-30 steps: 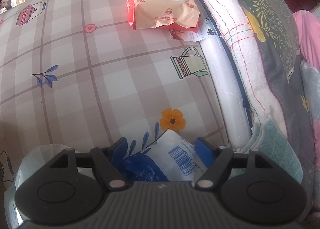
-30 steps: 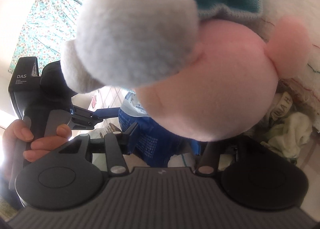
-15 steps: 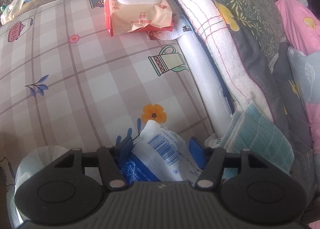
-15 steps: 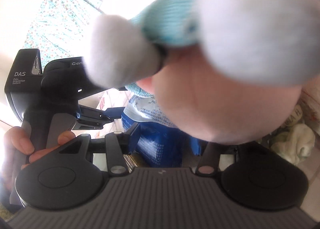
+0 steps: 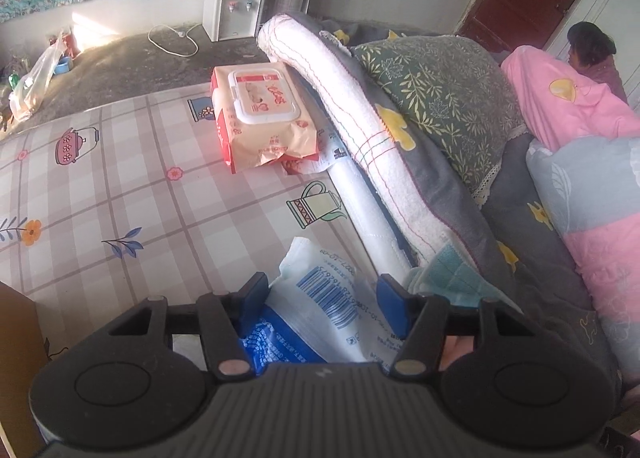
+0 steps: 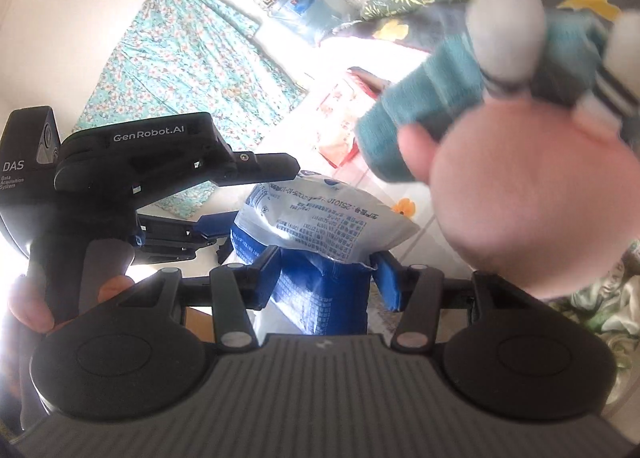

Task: Organize soft objects
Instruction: 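Carry the wet wipes pack with the left tool over the cardboard box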

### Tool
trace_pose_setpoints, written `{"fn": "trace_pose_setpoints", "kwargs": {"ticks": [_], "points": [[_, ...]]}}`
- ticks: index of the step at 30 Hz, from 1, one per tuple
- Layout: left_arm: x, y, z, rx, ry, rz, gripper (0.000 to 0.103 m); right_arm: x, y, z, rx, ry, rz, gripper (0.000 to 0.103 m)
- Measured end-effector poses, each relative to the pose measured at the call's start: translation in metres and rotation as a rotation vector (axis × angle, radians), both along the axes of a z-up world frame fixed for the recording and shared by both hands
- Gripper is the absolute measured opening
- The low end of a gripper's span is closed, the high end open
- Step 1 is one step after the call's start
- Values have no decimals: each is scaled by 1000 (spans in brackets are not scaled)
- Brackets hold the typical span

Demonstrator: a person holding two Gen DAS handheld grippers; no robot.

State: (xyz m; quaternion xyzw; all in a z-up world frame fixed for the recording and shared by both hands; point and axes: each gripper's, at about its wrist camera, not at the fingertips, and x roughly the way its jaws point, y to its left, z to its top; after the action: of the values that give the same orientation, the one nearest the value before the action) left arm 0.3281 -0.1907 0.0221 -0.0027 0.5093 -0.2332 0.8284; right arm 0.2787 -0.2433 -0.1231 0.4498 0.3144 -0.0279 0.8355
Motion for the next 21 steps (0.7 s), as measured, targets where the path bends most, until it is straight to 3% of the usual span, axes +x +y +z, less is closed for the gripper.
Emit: {"fn": "trace_pose_setpoints", "kwargs": {"ticks": [5,9,21], "points": [[-11,9,27,-63,-60,-3,60,-14,-8,33,-74,-70,6,50],[-22,15,43,-112,-90,-7,60,-85,-66,81,-132,-115,8,50],[-65,49,74,-209,-112,9,59,-130,-51,142,-232,-200,46,50]]}}
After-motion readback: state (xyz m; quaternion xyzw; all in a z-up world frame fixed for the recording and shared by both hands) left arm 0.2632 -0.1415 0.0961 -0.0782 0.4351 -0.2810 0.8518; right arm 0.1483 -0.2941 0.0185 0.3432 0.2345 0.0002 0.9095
